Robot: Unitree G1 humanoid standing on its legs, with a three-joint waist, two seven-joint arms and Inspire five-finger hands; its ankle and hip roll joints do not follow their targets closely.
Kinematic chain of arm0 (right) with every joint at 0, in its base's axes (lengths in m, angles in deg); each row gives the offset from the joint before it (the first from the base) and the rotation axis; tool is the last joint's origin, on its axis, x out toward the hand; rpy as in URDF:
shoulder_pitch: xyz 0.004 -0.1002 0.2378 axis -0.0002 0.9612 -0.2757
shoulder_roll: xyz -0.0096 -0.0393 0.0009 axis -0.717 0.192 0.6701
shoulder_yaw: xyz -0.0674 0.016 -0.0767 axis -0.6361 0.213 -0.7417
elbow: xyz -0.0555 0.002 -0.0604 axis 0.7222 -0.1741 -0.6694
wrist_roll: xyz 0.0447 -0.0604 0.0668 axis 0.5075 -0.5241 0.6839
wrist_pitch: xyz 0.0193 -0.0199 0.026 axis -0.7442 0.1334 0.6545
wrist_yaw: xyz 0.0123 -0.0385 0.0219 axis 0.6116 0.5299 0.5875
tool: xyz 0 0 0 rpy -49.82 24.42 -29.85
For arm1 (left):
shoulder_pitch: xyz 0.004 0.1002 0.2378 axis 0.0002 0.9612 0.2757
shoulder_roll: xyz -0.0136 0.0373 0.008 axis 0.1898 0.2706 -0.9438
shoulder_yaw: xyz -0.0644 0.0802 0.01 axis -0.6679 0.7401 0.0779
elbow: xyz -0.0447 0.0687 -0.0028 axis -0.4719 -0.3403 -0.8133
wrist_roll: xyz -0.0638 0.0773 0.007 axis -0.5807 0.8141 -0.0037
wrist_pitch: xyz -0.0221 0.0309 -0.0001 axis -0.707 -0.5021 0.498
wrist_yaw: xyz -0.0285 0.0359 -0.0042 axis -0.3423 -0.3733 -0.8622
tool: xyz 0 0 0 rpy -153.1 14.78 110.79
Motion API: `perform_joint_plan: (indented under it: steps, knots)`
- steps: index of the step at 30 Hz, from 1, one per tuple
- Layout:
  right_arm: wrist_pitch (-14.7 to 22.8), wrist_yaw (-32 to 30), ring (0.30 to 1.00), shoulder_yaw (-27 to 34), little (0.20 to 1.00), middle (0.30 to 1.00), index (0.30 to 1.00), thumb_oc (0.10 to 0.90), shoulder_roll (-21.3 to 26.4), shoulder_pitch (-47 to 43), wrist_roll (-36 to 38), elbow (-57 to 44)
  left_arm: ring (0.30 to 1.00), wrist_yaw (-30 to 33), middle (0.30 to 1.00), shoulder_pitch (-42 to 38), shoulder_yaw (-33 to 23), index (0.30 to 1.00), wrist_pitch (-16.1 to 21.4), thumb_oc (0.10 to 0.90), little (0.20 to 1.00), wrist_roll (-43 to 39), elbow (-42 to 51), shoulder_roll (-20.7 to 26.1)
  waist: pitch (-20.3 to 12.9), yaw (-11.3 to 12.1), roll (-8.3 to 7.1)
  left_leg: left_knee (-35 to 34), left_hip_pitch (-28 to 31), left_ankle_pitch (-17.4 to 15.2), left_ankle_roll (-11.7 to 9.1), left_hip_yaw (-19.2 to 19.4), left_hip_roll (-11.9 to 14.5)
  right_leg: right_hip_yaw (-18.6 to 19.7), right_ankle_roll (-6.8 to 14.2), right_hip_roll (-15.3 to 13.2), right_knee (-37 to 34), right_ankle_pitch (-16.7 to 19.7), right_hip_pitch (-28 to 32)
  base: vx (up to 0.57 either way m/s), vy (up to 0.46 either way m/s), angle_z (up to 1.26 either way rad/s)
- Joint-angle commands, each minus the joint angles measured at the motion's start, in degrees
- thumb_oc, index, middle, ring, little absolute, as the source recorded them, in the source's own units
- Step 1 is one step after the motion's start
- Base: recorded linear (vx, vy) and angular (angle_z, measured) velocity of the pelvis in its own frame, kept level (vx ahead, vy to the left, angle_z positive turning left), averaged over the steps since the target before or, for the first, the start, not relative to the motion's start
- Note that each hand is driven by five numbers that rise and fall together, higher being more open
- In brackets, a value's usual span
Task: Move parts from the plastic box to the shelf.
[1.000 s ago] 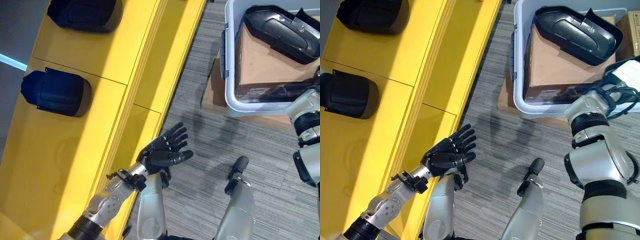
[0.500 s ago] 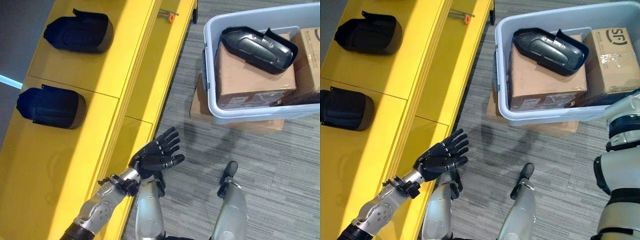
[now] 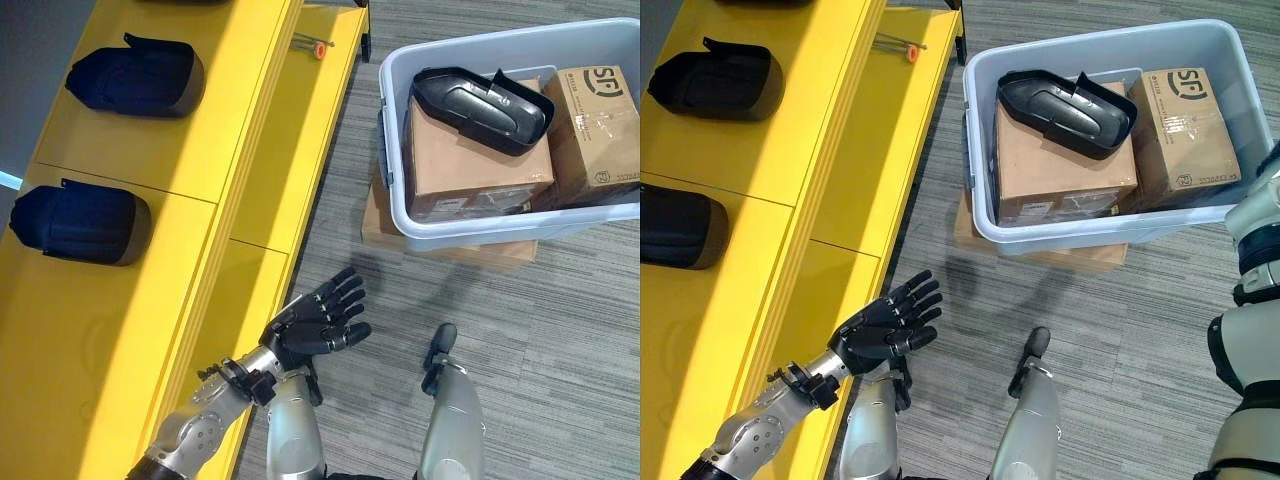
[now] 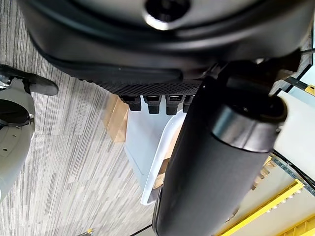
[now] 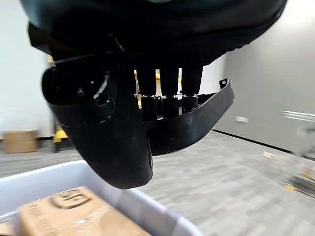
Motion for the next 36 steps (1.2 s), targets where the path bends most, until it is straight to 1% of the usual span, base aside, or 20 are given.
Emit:
perform_joint_plan:
  steps: [1,2,3,4,5,6,8,9,12,16,20,21,22,25,28,31,34,35,36]
  knots:
    - [4.1,-4.1,0.3,-5.2,0.3,0.3,0.3,0.4,4.7,-8.2,-8.3,-8.8,1.0,-4.7,1.0,-0.2,-1.7,1.0,3.2,0.9,1.0,-1.5,6.3,-0.4,-0.6,1.5,-0.97,-0.5,2.2,-2.9,0.3,-3.8,1.7,-1.8,2.3,0.9,12.7,-15.6,2.9,-0.03,0.043,0.0]
    - [5.9,-4.1,0.3,-4.8,0.3,0.3,0.3,0.4,4.6,-7.8,-8.6,-11.0,1.0,-4.6,1.0,-0.2,-1.7,1.0,3.1,0.9,1.0,-1.5,6.3,-0.5,-0.6,1.3,-1.07,-0.7,3.1,-3.0,0.3,-3.8,1.6,-1.7,2.4,1.0,12.0,-15.4,3.8,-0.02,0.034,-0.01]
    - [5.8,-4.0,0.3,-4.6,0.3,0.3,0.3,0.4,4.6,-7.7,-8.6,-11.3,1.0,-4.7,1.0,-0.2,-1.7,1.0,3.1,0.9,1.0,-1.5,6.3,-0.5,-0.6,1.3,-1.09,-0.8,3.2,-3.0,0.3,-3.8,1.6,-1.8,2.4,1.0,11.9,-15.4,3.9,-0.01,0.033,-0.01]
    - [6.5,-3.8,0.3,-4.3,0.3,0.3,0.3,0.4,4.6,-7.4,-8.9,-12.7,1.0,-4.8,1.0,-0.2,-1.8,1.0,3.0,0.9,1.0,-1.6,6.3,-0.5,-0.6,1.2,-1.16,-1.0,3.7,-3.0,0.3,-3.8,1.6,-1.7,2.5,1.0,11.6,-15.3,4.3,0.0,0.053,0.01]
    - [8.2,-3.2,0.3,-2.9,0.3,0.3,0.3,0.4,4.7,-6.0,-9.6,-17.2,1.0,-5.6,1.0,0.3,-2.1,1.0,2.7,0.9,1.0,-1.1,6.4,-0.7,-1.4,0.9,-1.38,-1.7,4.7,-2.9,0.2,-3.6,1.7,-1.6,2.8,1.0,10.5,-14.9,5.4,0.0,0.064,0.02]
    - [8.8,-3.1,0.3,-2.5,0.3,0.3,0.3,0.4,4.7,-5.6,-9.9,-18.3,1.0,-5.7,1.0,0.4,-2.2,1.0,2.7,0.9,1.0,-1.0,6.5,-0.7,-1.6,0.9,-1.44,-1.9,5.0,-2.8,0.2,-3.5,1.7,-1.5,2.8,1.0,10.2,-14.8,5.7,0.01,0.088,0.02]
    - [10.4,-1.4,0.3,0.0,0.3,0.3,0.3,0.4,4.9,-2.7,-11.4,-25.1,1.0,-6.0,1.0,1.1,-2.4,1.0,2.9,0.9,1.0,-0.8,6.8,-1.0,-2.7,0.3,-1.85,-2.8,6.7,-2.9,0.2,-3.2,1.7,-1.3,3.2,1.0,8.7,-14.5,7.4,0.03,0.07,0.0]
    - [10.3,-1.1,0.3,0.4,0.3,0.3,0.3,0.4,5.0,-2.2,-11.6,-25.8,1.0,-6.0,1.0,1.2,-2.5,1.0,2.9,0.9,1.0,-0.8,6.9,-0.9,-2.8,0.3,-1.92,-2.9,6.8,-2.9,0.2,-3.2,1.7,-1.4,3.2,1.0,8.6,-14.4,7.6,0.04,0.06,-0.02]
    - [11.3,1.2,0.3,4.4,0.3,0.3,0.3,0.4,4.8,3.5,-12.7,-34.8,1.0,-5.8,1.0,2.3,-3.3,1.0,2.6,0.9,1.0,-0.9,7.2,-1.4,-4.8,-0.2,-2.61,-3.8,9.2,-3.0,0.1,-2.5,1.9,-1.6,3.6,1.0,6.7,-14.1,10.4,0.06,0.062,-0.02]
    - [11.0,3.0,0.3,8.8,0.3,0.3,0.3,0.4,4.3,10.4,-11.6,-41.8,1.0,-6.1,1.0,3.3,-4.1,1.0,2.0,0.9,1.0,-0.3,7.0,-1.8,-6.8,-0.5,-3.41,-4.6,11.4,-3.0,0.2,-2.0,2.1,-2.2,3.8,1.2,4.7,-13.9,13.6,0.06,0.031,-0.01]
    - [10.9,3.7,0.3,11.9,0.3,0.3,0.3,0.4,3.1,15.1,-10.4,-44.8,1.0,-6.0,1.0,3.8,-4.6,1.0,2.0,0.9,1.0,0.3,6.7,-2.3,-8.2,-0.8,-3.8,-5.6,13.1,-2.8,0.2,-1.6,2.2,-2.5,4.0,1.4,2.9,-13.5,16.0,0.05,0.016,0.03]
    - [11.3,4.2,0.3,13.7,0.3,0.3,0.3,0.4,2.1,18.2,-10.2,-46.0,1.0,-5.8,1.0,3.9,-5.0,1.0,1.7,0.9,1.0,0.5,6.4,-2.6,-9.2,-1.0,-4.0,-6.2,14.1,-2.6,0.1,-1.4,2.2,-2.7,4.1,1.6,1.9,-13.4,17.5,0.05,0.017,0.02]
    - [11.3,4.2,0.3,13.9,0.3,0.3,0.3,0.4,2.0,18.6,-10.0,-46.1,1.0,-5.8,1.0,3.9,-5.0,1.0,1.8,0.9,1.0,0.5,6.4,-2.6,-9.2,-0.9,-4.04,-6.3,14.2,-2.5,0.1,-1.4,2.2,-2.7,4.1,1.6,1.8,-13.4,17.6,0.06,0.018,0.01]
    - [11.8,4.3,0.3,16.7,0.3,0.3,0.3,0.4,0.5,24.0,-9.0,-48.4,1.0,-5.6,1.0,4.4,-5.9,1.0,1.3,0.9,1.0,1.0,6.3,-3.4,-10.7,-1.3,-4.28,-6.9,15.5,-2.3,0.1,-1.0,2.4,-3.1,4.0,1.9,-0.3,-13.1,20.0,0.04,0.01,-0.02]
    - [13.1,4.3,0.3,19.2,0.3,0.3,0.3,0.4,-1.3,28.6,-8.1,-50.4,1.0,-5.7,1.0,4.9,-6.6,1.0,1.6,0.9,1.0,2.0,6.0,-3.8,-12.0,-1.9,-4.29,-7.7,16.7,-1.9,0.0,-0.6,2.6,-3.4,4.0,1.9,-2.3,-12.3,21.7,0.01,0.022,-0.02]
    - [13.8,4.3,0.3,20.1,0.3,0.3,0.3,0.4,-3.1,31.3,-7.4,-52.2,1.0,-5.2,1.0,5.3,-7.3,1.0,1.7,0.9,1.0,2.0,5.4,-4.1,-13.2,-2.1,-4.37,-8.3,17.6,-1.5,-0.1,0.0,2.9,-3.6,3.9,1.9,-3.3,-12.1,23.0,0.01,0.054,-0.06]
    - [16.1,4.2,0.3,21.4,0.3,0.3,0.3,0.4,-5.4,35.1,-6.7,-55.2,1.0,-6.0,1.0,5.6,-8.3,1.0,1.3,0.9,1.0,2.8,5.2,-4.7,-15.2,-2.5,-4.38,-8.8,18.4,-1.1,-0.2,0.4,3.1,-4.1,3.8,1.9,-4.9,-11.8,24.8,0.01,0.068,-0.04]
    - [16.4,4.2,0.3,21.6,0.3,0.3,0.3,0.4,-5.8,35.7,-6.9,-55.7,1.0,-6.2,1.0,5.7,-8.5,1.0,1.3,0.9,1.0,3.0,5.3,-4.7,-15.4,-2.5,-4.37,-8.9,18.5,-1.0,-0.1,0.4,3.1,-4.2,3.7,2.0,-5.1,-11.8,25.1,0.0,0.076,0.01]
    - [17.5,4.1,0.3,21.9,0.3,0.3,0.3,0.4,-6.5,36.5,-7.3,-56.6,1.0,-6.4,1.0,5.8,-8.7,1.0,1.4,0.9,1.0,3.4,5.4,-4.7,-15.7,-2.6,-4.37,-9.0,18.7,-1.0,-0.2,0.4,3.1,-4.3,3.6,2.0,-5.4,-11.8,25.6,-0.01,0.072,0.0]
